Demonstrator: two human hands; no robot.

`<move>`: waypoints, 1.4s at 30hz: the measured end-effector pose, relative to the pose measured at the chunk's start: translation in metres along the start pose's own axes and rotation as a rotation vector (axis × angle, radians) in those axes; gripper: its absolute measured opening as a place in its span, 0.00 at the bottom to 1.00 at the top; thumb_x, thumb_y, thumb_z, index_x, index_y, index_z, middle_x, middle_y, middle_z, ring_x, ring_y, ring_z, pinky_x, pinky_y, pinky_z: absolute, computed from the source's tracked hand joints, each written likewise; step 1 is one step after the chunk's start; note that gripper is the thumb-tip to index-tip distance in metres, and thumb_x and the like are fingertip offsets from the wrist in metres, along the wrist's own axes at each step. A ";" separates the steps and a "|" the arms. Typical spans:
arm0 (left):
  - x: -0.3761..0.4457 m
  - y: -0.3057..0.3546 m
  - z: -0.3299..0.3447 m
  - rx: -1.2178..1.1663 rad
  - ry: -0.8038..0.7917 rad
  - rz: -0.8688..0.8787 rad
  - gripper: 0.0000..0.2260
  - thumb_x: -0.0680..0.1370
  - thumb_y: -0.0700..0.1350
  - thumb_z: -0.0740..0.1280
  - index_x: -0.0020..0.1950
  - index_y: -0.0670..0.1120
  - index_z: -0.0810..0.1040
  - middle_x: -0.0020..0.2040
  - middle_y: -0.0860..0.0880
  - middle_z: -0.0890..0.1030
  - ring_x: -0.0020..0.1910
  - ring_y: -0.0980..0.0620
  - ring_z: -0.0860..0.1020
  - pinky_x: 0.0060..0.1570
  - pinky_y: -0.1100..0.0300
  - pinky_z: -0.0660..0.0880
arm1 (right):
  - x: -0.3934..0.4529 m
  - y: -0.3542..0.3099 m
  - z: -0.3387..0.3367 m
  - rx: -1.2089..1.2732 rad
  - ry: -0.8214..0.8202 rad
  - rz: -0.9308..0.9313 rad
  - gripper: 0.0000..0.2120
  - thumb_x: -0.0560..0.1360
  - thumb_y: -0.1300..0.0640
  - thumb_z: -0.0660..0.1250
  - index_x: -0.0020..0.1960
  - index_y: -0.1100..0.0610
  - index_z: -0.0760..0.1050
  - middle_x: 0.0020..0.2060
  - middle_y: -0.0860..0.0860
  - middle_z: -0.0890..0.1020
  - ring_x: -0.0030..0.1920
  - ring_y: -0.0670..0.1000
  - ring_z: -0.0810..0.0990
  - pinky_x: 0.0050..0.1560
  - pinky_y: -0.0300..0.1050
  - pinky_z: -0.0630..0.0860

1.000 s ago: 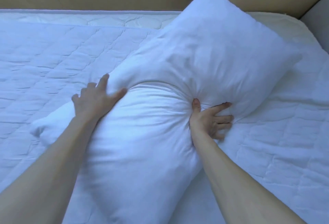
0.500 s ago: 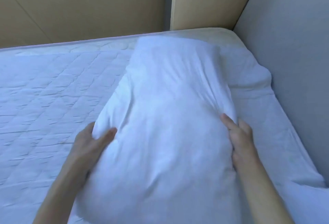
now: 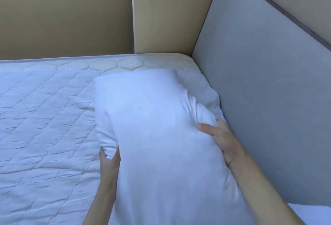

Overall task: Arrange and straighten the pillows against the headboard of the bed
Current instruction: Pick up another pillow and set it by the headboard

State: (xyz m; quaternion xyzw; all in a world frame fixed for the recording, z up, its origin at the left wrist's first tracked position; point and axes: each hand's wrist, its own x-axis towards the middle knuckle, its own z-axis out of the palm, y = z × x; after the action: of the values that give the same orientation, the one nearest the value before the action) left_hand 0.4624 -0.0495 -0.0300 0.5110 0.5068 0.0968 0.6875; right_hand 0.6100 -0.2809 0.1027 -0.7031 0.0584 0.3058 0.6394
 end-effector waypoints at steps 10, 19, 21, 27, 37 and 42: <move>-0.029 0.087 0.214 -0.334 -0.181 0.088 0.28 0.78 0.47 0.69 0.75 0.47 0.62 0.63 0.41 0.77 0.47 0.49 0.77 0.46 0.54 0.75 | -0.036 -0.207 -0.054 -0.323 0.018 -0.581 0.09 0.75 0.68 0.69 0.52 0.58 0.83 0.49 0.56 0.88 0.47 0.56 0.87 0.46 0.51 0.84; -0.076 -0.067 0.264 0.442 -0.340 -0.124 0.17 0.80 0.44 0.62 0.68 0.41 0.71 0.65 0.37 0.77 0.64 0.38 0.75 0.62 0.52 0.72 | 0.036 -0.145 -0.166 -1.195 0.474 -0.043 0.31 0.75 0.45 0.68 0.70 0.63 0.71 0.68 0.62 0.76 0.66 0.62 0.76 0.65 0.56 0.72; -0.084 -0.111 0.250 0.461 -0.173 -0.183 0.10 0.77 0.39 0.61 0.57 0.40 0.76 0.58 0.37 0.79 0.57 0.38 0.77 0.57 0.49 0.74 | 0.009 -0.109 -0.177 -1.237 0.422 0.031 0.30 0.67 0.31 0.63 0.54 0.56 0.76 0.56 0.59 0.82 0.57 0.62 0.80 0.56 0.57 0.77; -0.104 -0.123 0.245 0.354 -0.257 -0.178 0.12 0.75 0.43 0.67 0.57 0.43 0.72 0.49 0.42 0.80 0.45 0.43 0.76 0.43 0.52 0.72 | -0.034 -0.051 -0.188 -1.367 0.639 -0.038 0.20 0.76 0.45 0.69 0.37 0.55 0.63 0.35 0.52 0.75 0.39 0.60 0.75 0.38 0.51 0.71; -0.112 -0.148 0.236 0.649 -0.222 -0.162 0.07 0.77 0.40 0.62 0.39 0.45 0.69 0.40 0.47 0.74 0.41 0.43 0.72 0.36 0.54 0.68 | -0.056 -0.068 -0.193 -1.782 0.479 0.075 0.13 0.79 0.46 0.63 0.44 0.55 0.69 0.45 0.57 0.81 0.48 0.62 0.80 0.46 0.52 0.77; -0.100 -0.126 0.254 0.175 -0.152 -0.087 0.12 0.83 0.53 0.57 0.62 0.49 0.72 0.53 0.49 0.81 0.54 0.43 0.77 0.55 0.49 0.72 | 0.034 -0.122 -0.166 -1.389 0.582 -0.212 0.24 0.77 0.40 0.65 0.57 0.61 0.70 0.51 0.63 0.80 0.55 0.66 0.78 0.53 0.57 0.76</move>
State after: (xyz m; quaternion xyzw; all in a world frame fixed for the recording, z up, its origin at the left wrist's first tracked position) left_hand 0.5694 -0.3261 -0.0807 0.5524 0.4813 -0.0169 0.6803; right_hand 0.7544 -0.4038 0.1900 -0.9981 -0.0491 0.0115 0.0345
